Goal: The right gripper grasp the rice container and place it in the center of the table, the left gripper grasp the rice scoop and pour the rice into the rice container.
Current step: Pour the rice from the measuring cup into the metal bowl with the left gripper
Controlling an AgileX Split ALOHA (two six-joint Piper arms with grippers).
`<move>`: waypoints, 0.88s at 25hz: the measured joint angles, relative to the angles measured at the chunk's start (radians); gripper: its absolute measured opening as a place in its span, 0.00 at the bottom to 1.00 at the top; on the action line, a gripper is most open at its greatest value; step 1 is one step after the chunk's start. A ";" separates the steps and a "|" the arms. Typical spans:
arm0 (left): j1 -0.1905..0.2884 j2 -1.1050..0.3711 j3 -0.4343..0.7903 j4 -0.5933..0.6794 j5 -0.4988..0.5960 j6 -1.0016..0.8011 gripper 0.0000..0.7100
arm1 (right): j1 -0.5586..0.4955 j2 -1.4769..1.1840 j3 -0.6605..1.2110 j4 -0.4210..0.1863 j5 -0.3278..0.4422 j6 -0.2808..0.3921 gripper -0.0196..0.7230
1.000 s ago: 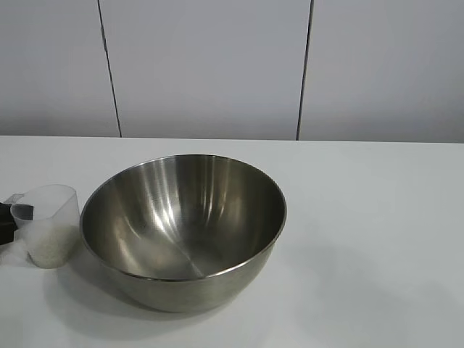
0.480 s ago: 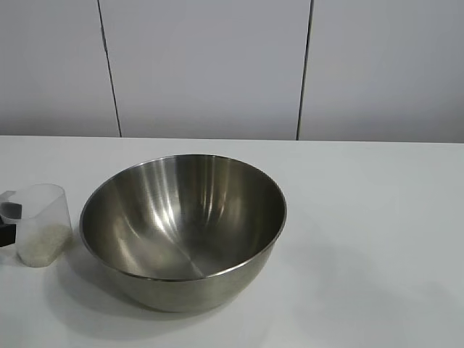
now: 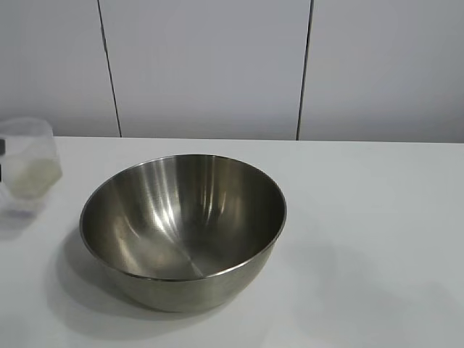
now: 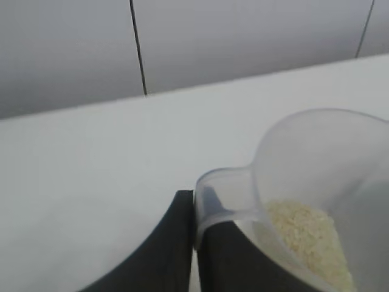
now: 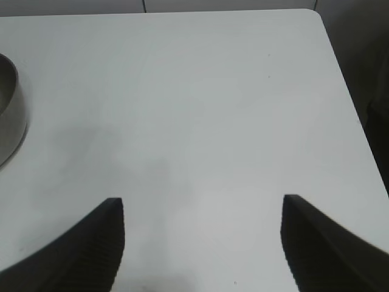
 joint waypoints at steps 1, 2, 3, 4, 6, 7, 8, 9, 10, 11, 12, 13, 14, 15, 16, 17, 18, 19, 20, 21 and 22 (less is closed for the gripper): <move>-0.038 -0.041 -0.021 0.010 0.087 -0.002 0.01 | 0.000 0.000 0.000 0.000 0.000 0.000 0.69; -0.078 -0.085 -0.041 0.015 0.150 -0.005 0.01 | 0.000 0.000 0.000 0.000 0.000 0.000 0.69; -0.111 -0.122 -0.059 0.016 0.215 -0.007 0.01 | 0.000 0.000 0.000 0.000 0.000 0.000 0.69; -0.149 -0.152 -0.072 0.018 0.269 -0.010 0.01 | 0.000 0.000 0.000 0.000 0.000 0.000 0.69; -0.219 -0.184 -0.098 0.022 0.354 -0.008 0.01 | 0.000 0.000 0.000 0.000 0.000 0.000 0.69; -0.256 -0.190 -0.108 0.022 0.395 0.004 0.01 | 0.000 0.000 0.000 0.000 0.000 0.000 0.69; -0.292 -0.191 -0.117 0.023 0.437 0.028 0.01 | 0.000 0.000 0.000 0.000 0.000 0.000 0.69; -0.327 -0.191 -0.124 0.023 0.469 0.064 0.01 | 0.000 0.000 0.000 0.000 0.000 0.000 0.69; -0.354 -0.187 -0.131 0.023 0.503 0.100 0.01 | 0.000 0.000 0.000 0.000 0.000 0.000 0.69; -0.383 -0.181 -0.136 0.023 0.528 0.148 0.01 | 0.000 0.000 0.000 0.000 0.000 0.000 0.69; -0.408 -0.175 -0.143 0.023 0.545 0.195 0.01 | 0.000 0.000 0.000 0.000 -0.001 0.000 0.69; -0.426 -0.165 -0.151 0.023 0.563 0.230 0.01 | 0.000 0.000 0.000 0.000 -0.001 0.000 0.69; -0.444 -0.154 -0.162 0.022 0.576 0.271 0.01 | 0.000 0.000 0.000 0.000 -0.001 0.000 0.69; -0.460 -0.142 -0.174 0.022 0.594 0.307 0.01 | 0.000 0.000 0.000 0.000 -0.001 0.000 0.69; -0.475 -0.131 -0.190 0.022 0.616 0.343 0.01 | 0.000 0.000 0.000 0.000 -0.001 0.000 0.69; -0.489 -0.117 -0.207 0.022 0.647 0.375 0.01 | 0.000 0.000 0.000 0.000 -0.001 0.000 0.69; -0.507 -0.105 -0.222 0.021 0.685 0.413 0.01 | 0.000 0.000 0.000 0.000 -0.001 0.000 0.69; -0.525 -0.095 -0.241 0.021 0.718 0.451 0.01 | 0.000 0.000 0.000 0.000 -0.001 0.000 0.69; -0.541 -0.083 -0.261 0.019 0.756 0.481 0.01 | 0.000 0.000 0.000 0.000 -0.001 0.000 0.69; -0.560 -0.076 -0.282 0.018 0.796 0.517 0.01 | 0.000 0.000 0.000 0.000 -0.001 0.000 0.69; -0.578 -0.073 -0.298 0.017 0.829 0.554 0.01 | 0.000 0.000 0.000 0.000 -0.001 0.000 0.69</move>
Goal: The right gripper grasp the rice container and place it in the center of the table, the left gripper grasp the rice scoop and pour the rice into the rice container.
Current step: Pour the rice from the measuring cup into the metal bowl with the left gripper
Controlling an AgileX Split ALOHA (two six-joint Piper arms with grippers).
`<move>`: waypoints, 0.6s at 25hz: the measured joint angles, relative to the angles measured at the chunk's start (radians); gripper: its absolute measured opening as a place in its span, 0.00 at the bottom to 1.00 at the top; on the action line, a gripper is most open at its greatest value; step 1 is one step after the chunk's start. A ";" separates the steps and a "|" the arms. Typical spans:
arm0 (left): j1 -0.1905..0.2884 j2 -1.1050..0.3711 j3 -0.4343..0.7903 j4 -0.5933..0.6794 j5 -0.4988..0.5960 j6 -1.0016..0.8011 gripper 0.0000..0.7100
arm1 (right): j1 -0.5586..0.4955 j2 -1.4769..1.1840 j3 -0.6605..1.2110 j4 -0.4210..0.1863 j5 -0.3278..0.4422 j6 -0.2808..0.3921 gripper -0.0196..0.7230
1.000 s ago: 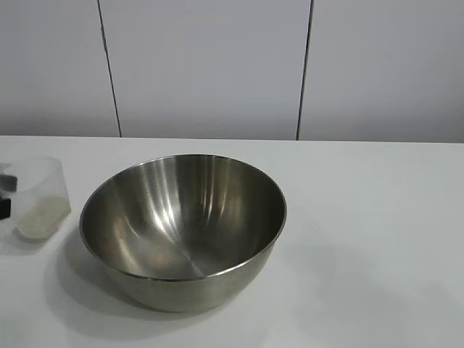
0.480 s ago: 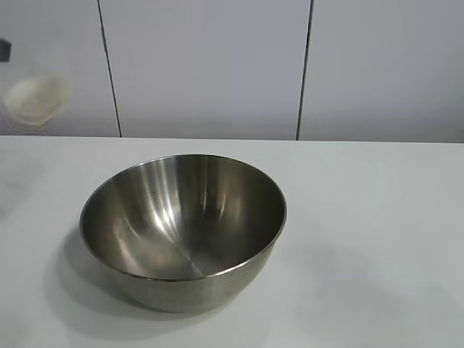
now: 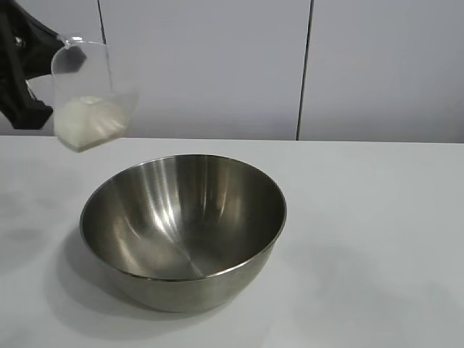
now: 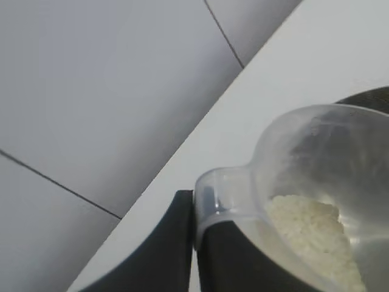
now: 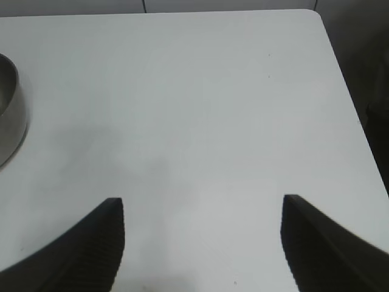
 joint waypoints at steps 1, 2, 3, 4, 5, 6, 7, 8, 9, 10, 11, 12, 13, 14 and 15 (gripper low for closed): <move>-0.016 0.000 -0.018 0.001 0.028 0.036 0.01 | 0.000 0.000 0.000 0.000 0.000 0.000 0.69; -0.028 0.000 -0.036 0.001 0.062 0.067 0.01 | 0.000 0.000 0.000 0.000 0.000 0.000 0.69; -0.041 0.000 -0.051 0.002 0.097 0.102 0.01 | 0.000 0.000 0.000 0.000 0.000 0.000 0.69; -0.053 0.000 -0.067 0.006 0.129 0.133 0.01 | 0.000 0.000 0.000 0.000 0.000 0.000 0.69; -0.063 0.000 -0.080 0.018 0.153 0.152 0.01 | 0.000 0.000 0.000 0.000 0.000 0.000 0.69; -0.071 0.000 -0.092 0.035 0.177 0.169 0.01 | 0.000 0.000 0.000 0.000 0.000 0.000 0.69; -0.080 0.000 -0.100 0.059 0.198 0.180 0.01 | 0.000 0.000 0.000 0.000 0.000 0.000 0.69; -0.089 0.000 -0.110 0.083 0.210 0.185 0.01 | 0.000 0.000 0.000 0.000 0.000 0.000 0.69; -0.097 0.001 -0.119 0.112 0.223 0.188 0.01 | 0.000 0.000 0.000 0.000 0.000 0.000 0.69; -0.107 0.001 -0.126 0.143 0.235 0.188 0.01 | 0.000 0.000 0.000 0.000 0.000 0.000 0.69; -0.117 0.001 -0.135 0.166 0.247 0.189 0.01 | 0.000 0.000 0.000 0.000 0.000 0.000 0.69; -0.127 0.001 -0.141 0.191 0.255 0.189 0.01 | 0.000 0.000 0.000 0.000 0.000 0.000 0.69; -0.135 0.001 -0.146 0.214 0.263 0.189 0.01 | 0.000 0.000 0.000 0.000 0.000 0.000 0.69; -0.147 0.001 -0.147 0.237 0.275 0.189 0.01 | 0.000 0.000 0.000 0.000 0.000 0.000 0.69; -0.160 0.001 -0.147 0.255 0.289 0.189 0.01 | 0.000 0.000 0.000 0.000 0.000 0.000 0.69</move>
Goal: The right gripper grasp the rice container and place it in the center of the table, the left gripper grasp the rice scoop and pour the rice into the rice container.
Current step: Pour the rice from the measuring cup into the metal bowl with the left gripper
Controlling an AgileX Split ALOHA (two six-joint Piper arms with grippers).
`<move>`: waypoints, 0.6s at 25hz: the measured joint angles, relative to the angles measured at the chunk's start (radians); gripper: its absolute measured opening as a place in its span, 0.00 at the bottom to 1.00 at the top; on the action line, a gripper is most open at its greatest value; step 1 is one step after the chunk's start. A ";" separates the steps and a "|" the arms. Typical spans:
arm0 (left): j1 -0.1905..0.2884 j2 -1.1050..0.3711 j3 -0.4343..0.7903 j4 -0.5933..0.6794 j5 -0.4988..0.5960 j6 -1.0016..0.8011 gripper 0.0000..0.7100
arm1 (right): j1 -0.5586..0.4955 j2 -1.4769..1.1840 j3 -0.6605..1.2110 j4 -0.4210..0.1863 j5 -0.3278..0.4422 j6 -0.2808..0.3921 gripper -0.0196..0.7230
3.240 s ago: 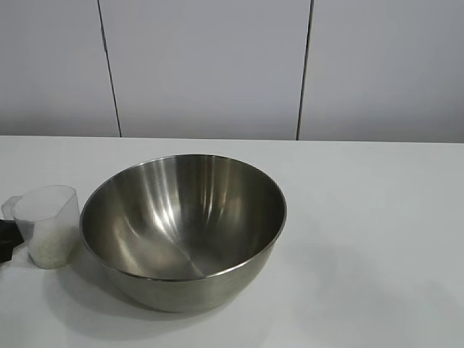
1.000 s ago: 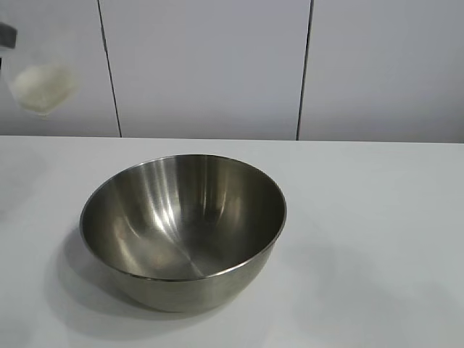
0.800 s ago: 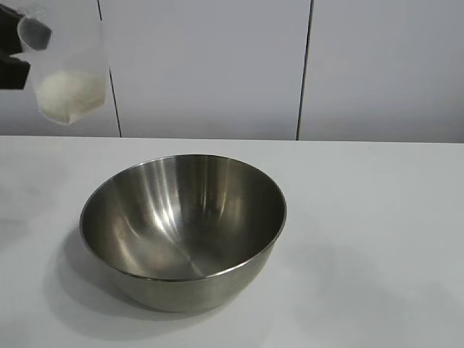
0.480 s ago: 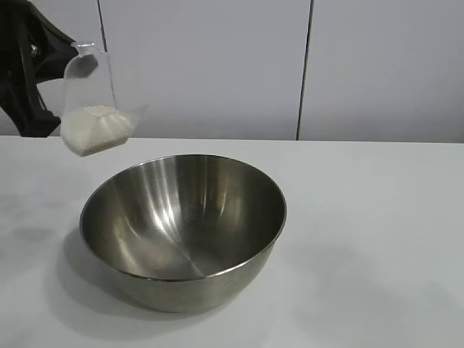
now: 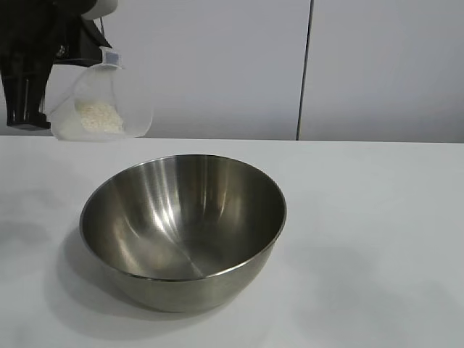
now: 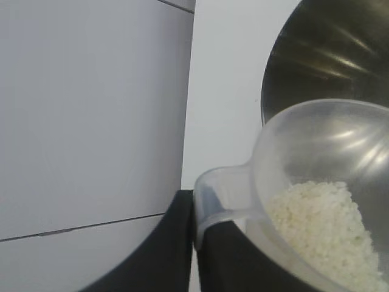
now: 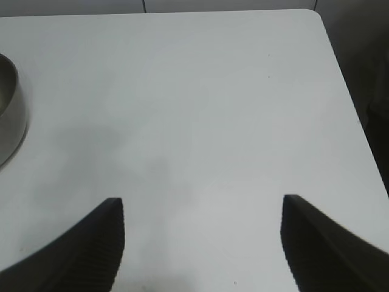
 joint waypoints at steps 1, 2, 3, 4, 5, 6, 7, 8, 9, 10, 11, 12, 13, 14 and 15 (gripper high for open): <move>-0.012 0.000 0.000 0.018 0.019 0.000 0.01 | 0.000 0.000 0.000 0.000 0.000 0.000 0.69; -0.026 0.000 0.000 0.033 0.036 -0.001 0.01 | 0.000 0.000 0.000 0.000 0.000 0.000 0.69; -0.039 0.000 0.000 0.047 0.048 -0.002 0.01 | 0.000 0.000 0.000 0.000 0.000 0.000 0.69; -0.050 0.003 0.000 0.060 0.054 -0.002 0.01 | 0.000 0.000 0.000 0.000 0.002 0.000 0.69; -0.058 0.008 -0.001 0.079 0.064 -0.004 0.01 | 0.000 0.000 0.000 0.000 0.002 0.000 0.69; -0.067 0.017 -0.002 0.100 0.079 -0.006 0.01 | 0.000 0.000 0.000 0.000 0.002 0.000 0.69; -0.075 0.030 -0.006 0.116 0.099 -0.009 0.01 | 0.000 0.000 0.000 0.000 0.002 0.000 0.69; -0.081 0.049 -0.011 0.135 0.115 -0.011 0.01 | 0.000 0.000 0.000 0.000 0.001 0.000 0.69; -0.085 0.071 -0.019 0.148 0.135 -0.014 0.01 | 0.000 0.000 0.000 0.000 0.001 0.000 0.69; -0.088 0.095 -0.027 0.160 0.150 -0.017 0.01 | 0.000 0.000 0.000 0.000 0.001 0.000 0.69; -0.091 0.115 -0.036 0.170 0.159 -0.023 0.01 | 0.000 0.000 0.000 0.000 0.001 0.000 0.69; -0.095 0.136 -0.045 0.186 0.166 -0.029 0.01 | 0.000 0.000 0.000 0.000 0.001 0.000 0.69; -0.102 0.155 -0.052 0.208 0.173 -0.035 0.01 | 0.000 0.000 0.000 0.000 0.001 0.000 0.69; -0.110 0.168 -0.061 0.230 0.180 -0.038 0.01 | 0.000 0.000 0.000 0.000 0.001 0.000 0.69; -0.119 0.182 -0.069 0.258 0.190 -0.040 0.01 | 0.000 0.000 0.000 0.000 0.001 0.000 0.69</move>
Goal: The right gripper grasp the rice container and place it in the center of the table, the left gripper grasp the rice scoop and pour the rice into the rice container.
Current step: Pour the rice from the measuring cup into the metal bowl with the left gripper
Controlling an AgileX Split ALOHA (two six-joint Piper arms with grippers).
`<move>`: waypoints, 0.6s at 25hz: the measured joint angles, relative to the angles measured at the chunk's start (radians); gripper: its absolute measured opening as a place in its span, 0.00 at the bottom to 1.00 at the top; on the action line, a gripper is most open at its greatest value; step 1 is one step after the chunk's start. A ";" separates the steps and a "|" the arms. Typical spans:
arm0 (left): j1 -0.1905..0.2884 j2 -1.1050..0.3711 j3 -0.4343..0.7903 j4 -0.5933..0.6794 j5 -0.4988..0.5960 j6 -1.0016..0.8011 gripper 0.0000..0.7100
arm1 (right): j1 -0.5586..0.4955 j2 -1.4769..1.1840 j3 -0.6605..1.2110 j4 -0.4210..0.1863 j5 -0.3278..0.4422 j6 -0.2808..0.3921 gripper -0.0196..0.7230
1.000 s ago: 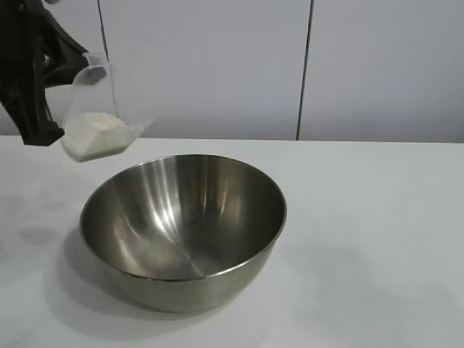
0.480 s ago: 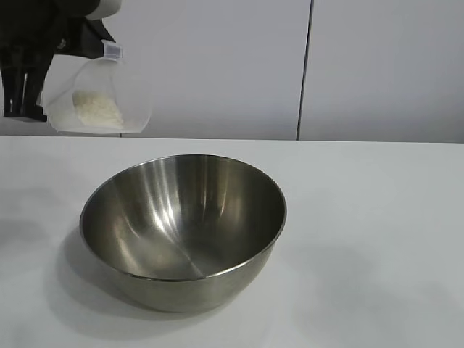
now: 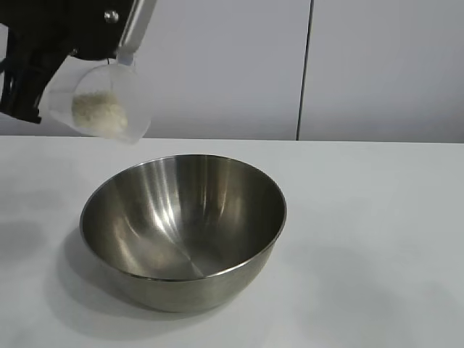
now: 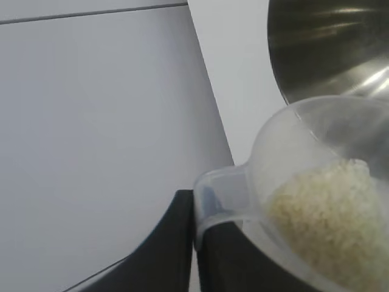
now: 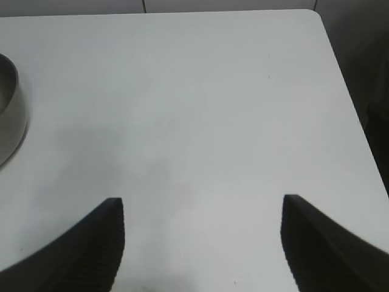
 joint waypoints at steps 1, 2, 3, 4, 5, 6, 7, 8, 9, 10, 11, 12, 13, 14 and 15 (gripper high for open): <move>-0.009 0.013 -0.007 0.027 0.019 -0.003 0.01 | 0.000 0.000 0.000 0.000 0.000 0.000 0.69; -0.019 0.023 -0.010 0.056 0.038 -0.005 0.01 | 0.000 0.000 0.000 0.000 0.000 0.000 0.69; -0.029 0.029 -0.012 0.081 0.053 -0.005 0.01 | 0.000 0.000 0.000 0.000 0.000 0.000 0.69; -0.038 0.034 -0.012 0.109 0.069 -0.005 0.01 | 0.000 0.000 0.000 0.000 0.000 0.000 0.69; -0.047 0.036 -0.012 0.129 0.083 -0.005 0.01 | 0.000 0.000 0.000 0.000 0.000 0.000 0.69; -0.056 0.035 -0.012 0.146 0.096 -0.007 0.01 | 0.000 0.000 0.000 0.000 0.000 0.000 0.69; -0.066 0.035 -0.012 0.165 0.111 -0.007 0.01 | 0.000 0.000 0.000 0.001 0.000 0.000 0.69; -0.072 0.035 -0.012 0.183 0.129 -0.004 0.01 | 0.000 0.000 0.000 0.001 0.000 0.000 0.69; -0.076 0.035 -0.012 0.197 0.142 0.004 0.01 | 0.000 0.000 0.000 0.001 0.000 0.000 0.69; -0.078 0.035 -0.012 0.209 0.153 0.017 0.01 | 0.000 0.000 0.000 0.001 0.000 0.000 0.69; -0.079 0.035 -0.012 0.222 0.171 0.028 0.01 | 0.000 0.000 0.000 0.001 0.000 0.000 0.69; -0.080 0.035 -0.012 0.231 0.188 0.043 0.01 | 0.000 0.000 0.000 0.001 0.000 0.000 0.69; -0.080 0.035 -0.012 0.234 0.204 0.061 0.01 | 0.000 0.000 0.000 0.001 0.000 0.000 0.69; -0.080 0.035 -0.012 0.237 0.219 0.080 0.01 | 0.000 0.000 0.000 0.001 0.000 0.000 0.69; -0.080 0.035 -0.012 0.239 0.232 0.096 0.01 | 0.000 0.000 0.000 0.001 0.000 0.000 0.69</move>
